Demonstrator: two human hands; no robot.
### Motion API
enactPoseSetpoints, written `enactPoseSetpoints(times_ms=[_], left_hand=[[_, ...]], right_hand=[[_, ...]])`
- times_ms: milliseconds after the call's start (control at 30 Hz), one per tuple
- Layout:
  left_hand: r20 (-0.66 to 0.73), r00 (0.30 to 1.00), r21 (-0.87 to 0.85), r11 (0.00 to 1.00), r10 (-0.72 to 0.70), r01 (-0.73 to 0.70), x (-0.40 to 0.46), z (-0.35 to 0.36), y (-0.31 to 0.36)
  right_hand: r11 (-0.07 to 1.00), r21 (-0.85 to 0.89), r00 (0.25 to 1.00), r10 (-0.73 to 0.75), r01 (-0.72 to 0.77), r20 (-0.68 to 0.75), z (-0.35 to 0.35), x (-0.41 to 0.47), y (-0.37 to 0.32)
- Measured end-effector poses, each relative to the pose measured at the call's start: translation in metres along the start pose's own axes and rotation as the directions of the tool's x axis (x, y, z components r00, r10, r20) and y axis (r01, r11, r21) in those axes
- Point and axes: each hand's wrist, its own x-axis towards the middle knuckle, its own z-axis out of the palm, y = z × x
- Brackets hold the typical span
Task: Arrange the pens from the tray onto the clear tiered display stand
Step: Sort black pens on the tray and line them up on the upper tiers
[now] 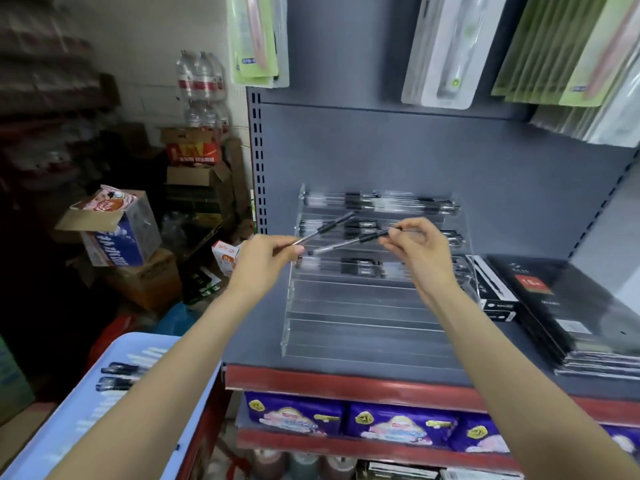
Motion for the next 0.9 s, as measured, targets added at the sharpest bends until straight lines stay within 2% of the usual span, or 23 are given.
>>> enactPoseSetpoints(times_ms=[67,233,333,400,533,667,767,833,900], left_hand=[[-0.130,0.990,0.077,0.994,-0.061,0.072,-0.001,-0.001,-0.007],[-0.053,0.993,0.150,0.982,-0.107,0.114,0.000,0.005,-0.015],[-0.038,0.990,0.128,0.982,-0.137,0.141,0.007,0.011,-0.016],[-0.019,0.989,0.114,0.983,-0.146,0.147,0.009,0.012,-0.014],[0.011,0.994,0.124,0.987,-0.107,0.105,0.012,0.012,-0.015],[0.054,0.997,0.242,0.970,-0.048,0.033,0.014,0.013,-0.018],[0.050,0.999,0.330,0.943,0.020,-0.035,0.011,0.011,-0.014],[0.045,0.998,0.369,0.927,0.053,-0.066,0.008,0.008,-0.010],[0.051,0.996,0.387,0.918,0.075,-0.089,0.007,0.006,-0.005]], right_hand=[[0.996,-0.094,1.000,-0.011,0.009,-0.012,-0.005,0.010,0.007],[0.958,-0.285,0.998,-0.001,0.019,0.061,0.001,0.028,0.030],[0.799,-0.592,0.994,-0.069,0.107,0.086,0.003,0.037,0.041],[0.685,-0.705,0.983,-0.114,0.184,0.145,0.001,0.043,0.047],[0.478,-0.841,0.967,-0.121,0.254,0.223,-0.003,0.051,0.055],[0.412,-0.878,0.966,-0.030,0.245,0.256,-0.001,0.053,0.055],[0.460,-0.860,0.970,-0.020,0.223,0.241,-0.002,0.052,0.046],[0.624,-0.759,0.977,-0.037,0.186,0.209,-0.003,0.045,0.033],[0.835,-0.539,0.970,0.025,0.112,0.241,-0.003,0.037,0.021]])
